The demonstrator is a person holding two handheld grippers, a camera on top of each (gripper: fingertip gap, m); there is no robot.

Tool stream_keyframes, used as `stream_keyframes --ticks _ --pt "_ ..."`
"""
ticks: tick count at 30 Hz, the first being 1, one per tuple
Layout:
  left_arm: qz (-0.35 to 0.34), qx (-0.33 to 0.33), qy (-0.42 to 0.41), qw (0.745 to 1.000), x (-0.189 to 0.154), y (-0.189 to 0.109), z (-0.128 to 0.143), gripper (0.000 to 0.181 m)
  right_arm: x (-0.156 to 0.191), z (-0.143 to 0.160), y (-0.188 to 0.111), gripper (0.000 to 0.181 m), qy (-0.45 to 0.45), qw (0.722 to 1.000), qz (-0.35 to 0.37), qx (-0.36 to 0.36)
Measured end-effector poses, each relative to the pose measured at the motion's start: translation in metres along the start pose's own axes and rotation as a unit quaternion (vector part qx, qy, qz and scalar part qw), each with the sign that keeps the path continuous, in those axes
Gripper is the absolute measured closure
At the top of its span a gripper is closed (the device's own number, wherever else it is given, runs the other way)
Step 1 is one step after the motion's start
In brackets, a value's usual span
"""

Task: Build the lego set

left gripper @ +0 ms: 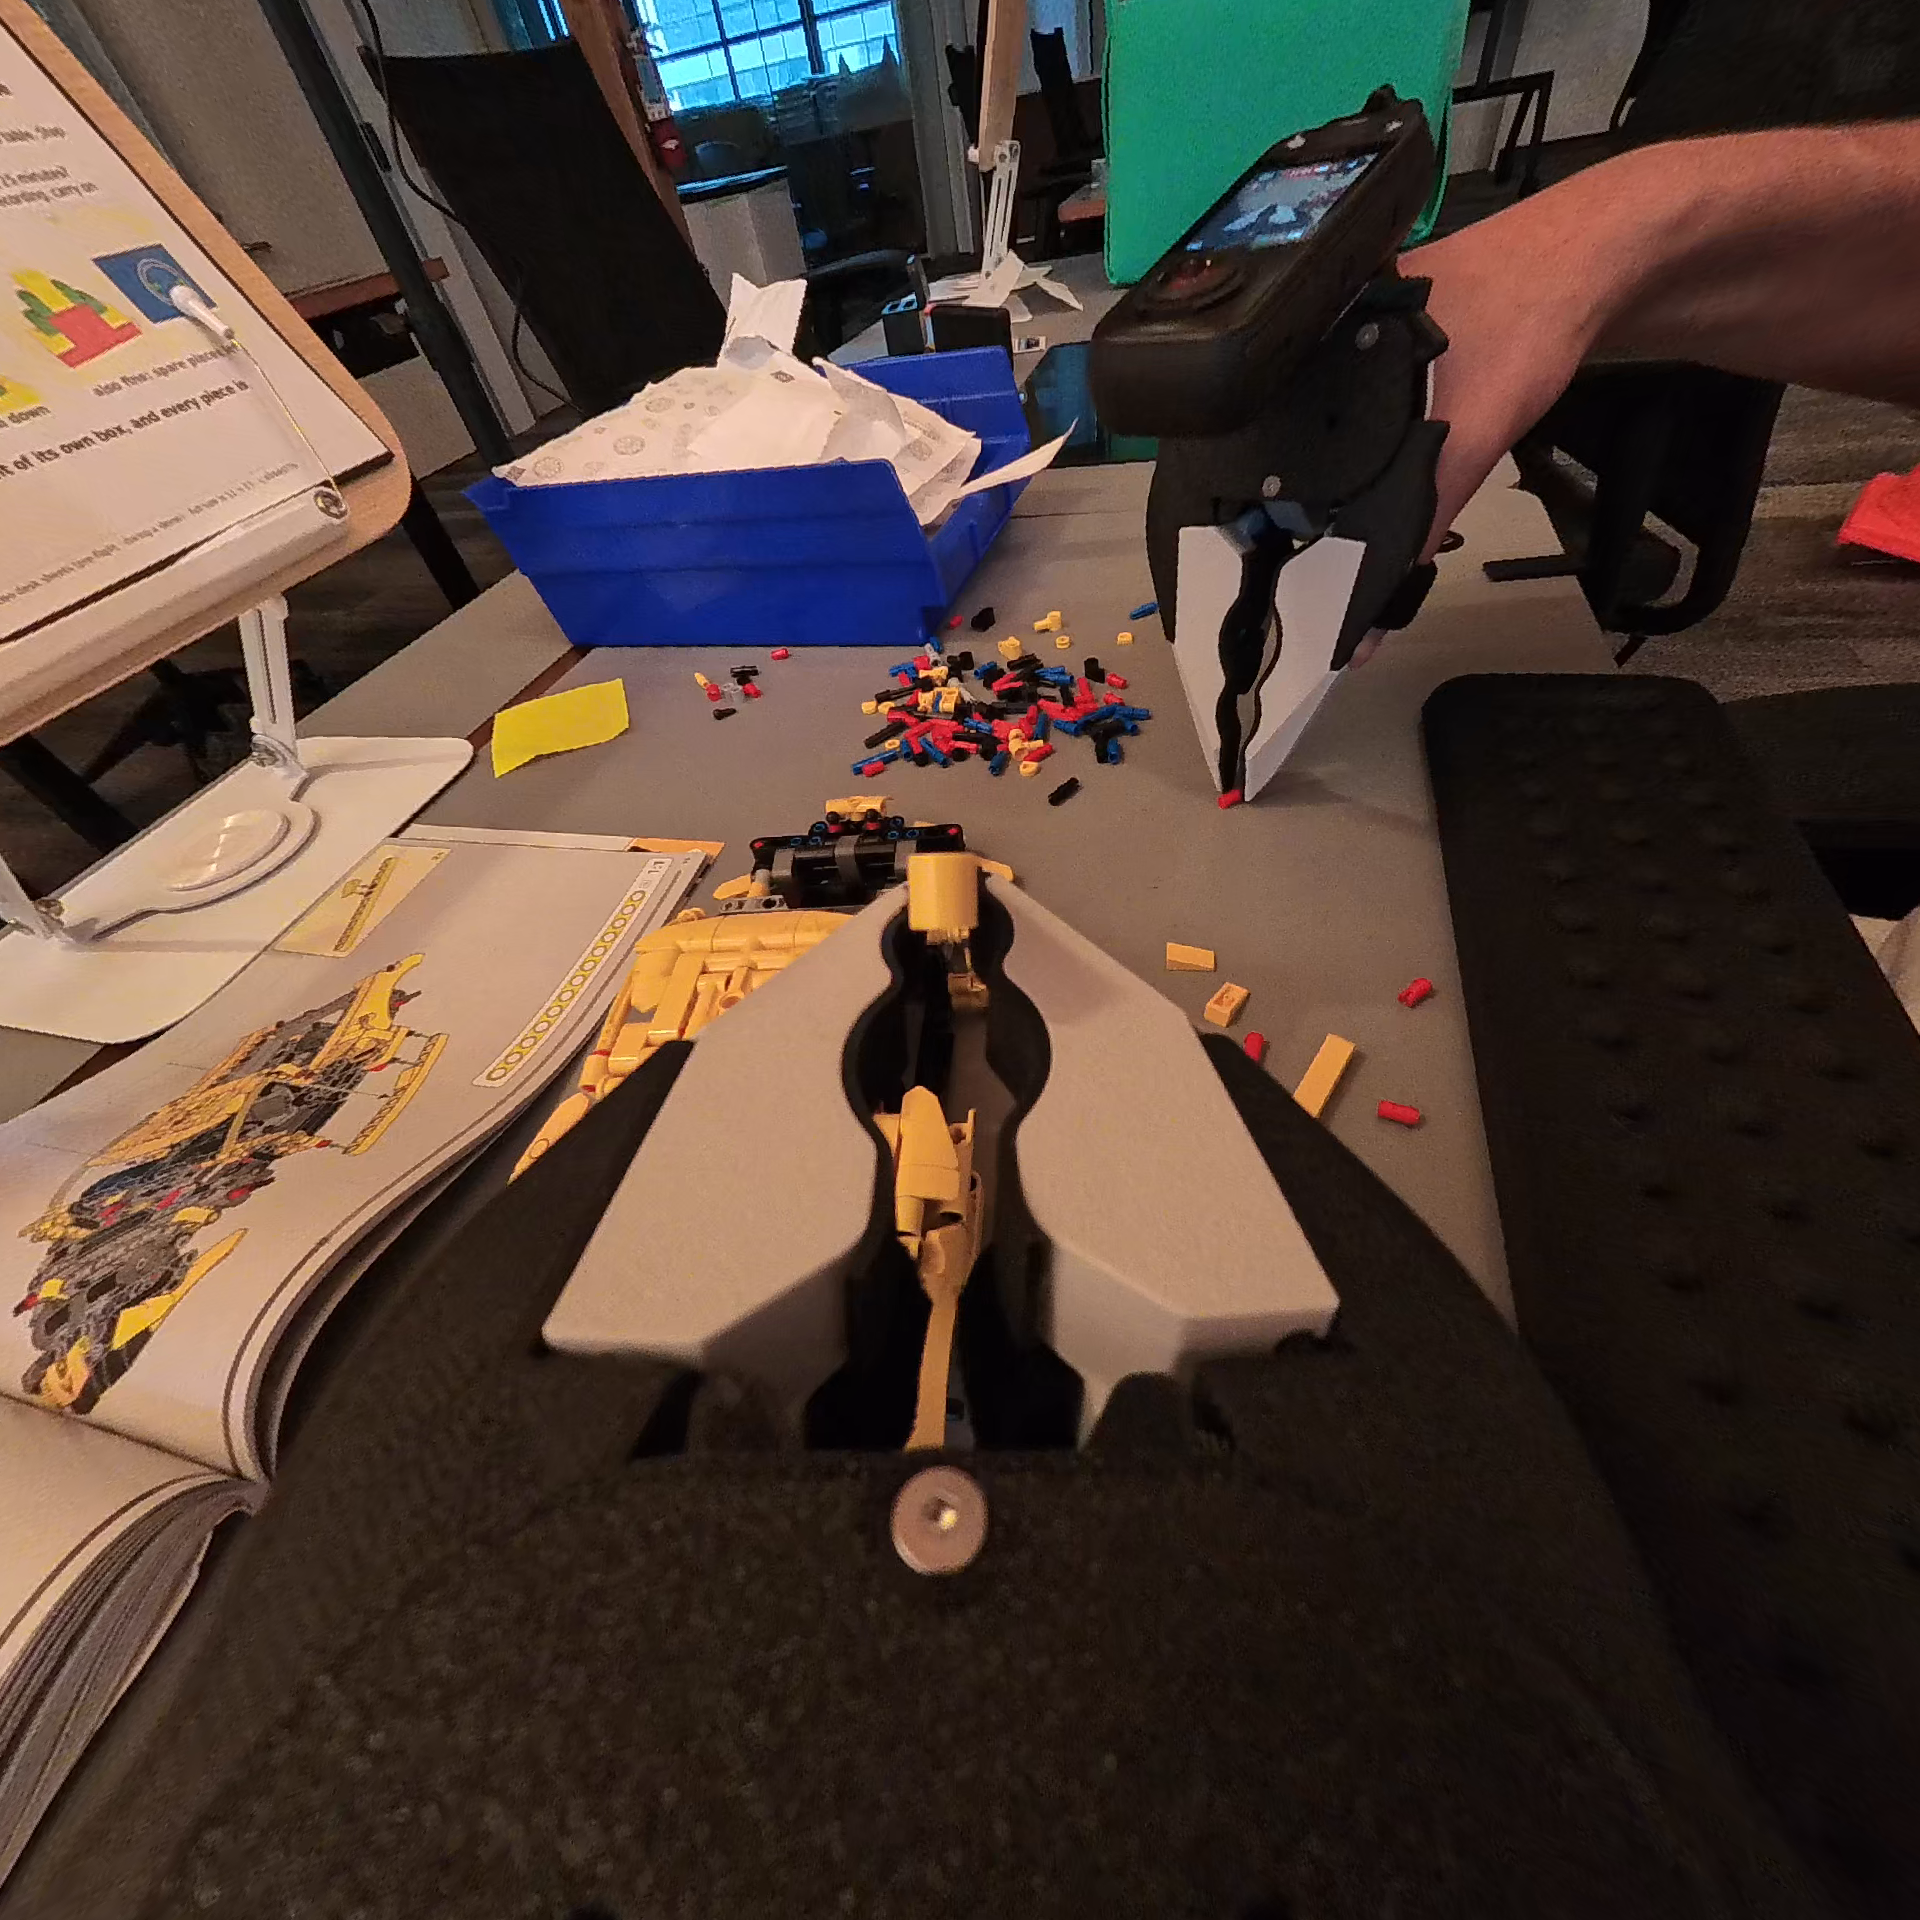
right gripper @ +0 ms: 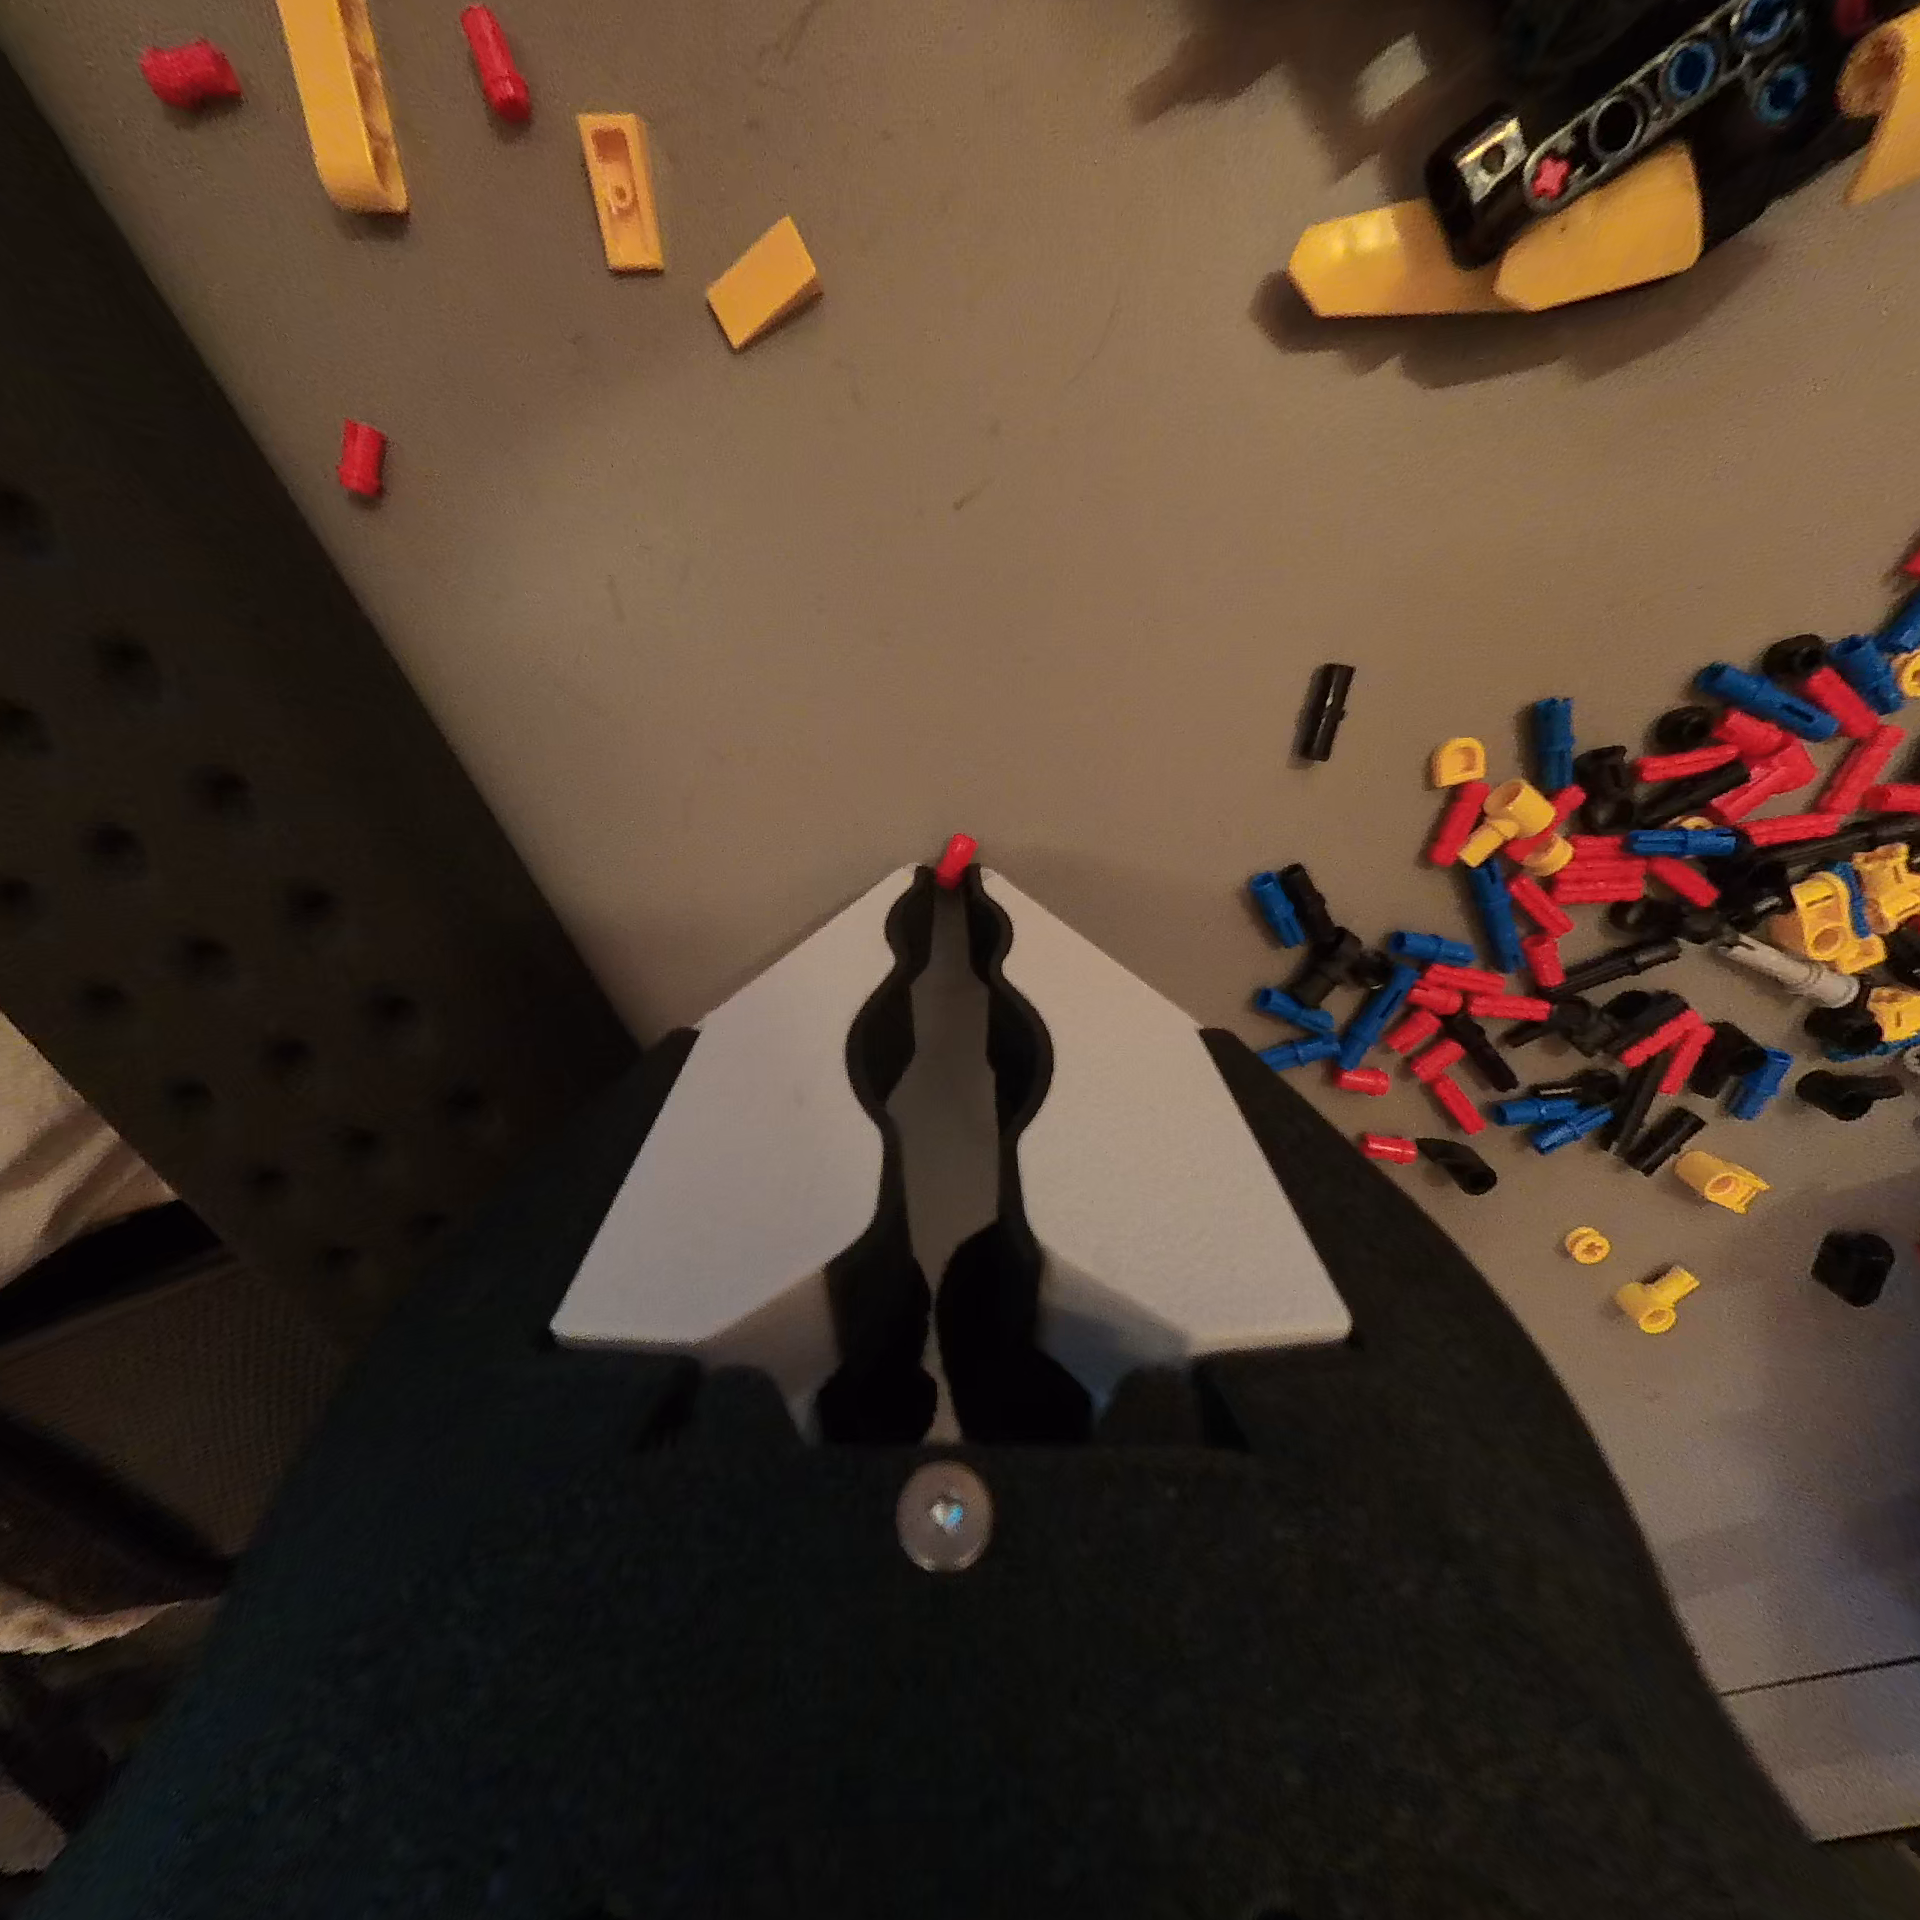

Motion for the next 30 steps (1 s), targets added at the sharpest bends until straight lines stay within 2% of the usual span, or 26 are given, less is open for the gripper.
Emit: stream_keyframes --ticks 11,15,18,19,21,23,25,27,30 --pt "0.009 0.005 0.002 1.000 -0.003 0.002 0.001 0.174 -0.003 -0.002 0.002 0.177 0.003 1.000 -0.014 -0.024" --pt "0.015 0.004 0.001 1.000 -0.005 0.003 0.000 0.174 -0.001 -0.004 0.003 0.178 -0.011 0.999 0.004 -0.037" --pt "0.017 0.000 -0.002 1.000 -0.006 0.003 -0.001 0.174 0.011 -0.031 -0.014 0.178 -0.073 0.990 0.056 -0.110" --pt "0.019 -0.002 -0.005 1.000 -0.007 0.003 -0.001 0.174 0.020 -0.047 -0.027 0.178 -0.129 0.976 0.105 -0.142" --pt "0.029 -0.004 -0.018 0.999 -0.007 0.003 -0.002 0.174 0.040 -0.077 -0.046 0.178 -0.249 0.926 0.213 -0.188" --pt "0.035 -0.007 -0.027 0.999 -0.007 0.003 -0.002 0.174 0.051 -0.097 -0.049 0.179 -0.333 0.876 0.315 -0.149" --pt "0.044 -0.008 -0.043 0.998 -0.006 0.003 -0.003 0.174 0.059 -0.112 -0.048 0.178 -0.406 0.813 0.395 -0.133" --pt "0.056 -0.005 -0.076 0.996 -0.005 0.004 -0.002 0.174 0.067 -0.121 -0.044 0.178 -0.466 0.771 0.418 -0.115" --pt "0.074 -0.004 -0.122 0.990 -0.002 0.006 -0.001 0.174 0.070 -0.131 -0.038 0.178 -0.523 0.732 0.433 -0.062"
Point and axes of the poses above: each gripper's, where its closed fingertips meet, y out along the fingers, z out of its underside, x = y × z across the jaws, the point moved 9 cm from there along -y, back along the fingers, and after that the axes turned 10 degrees about -z, right-handed, at the moved point
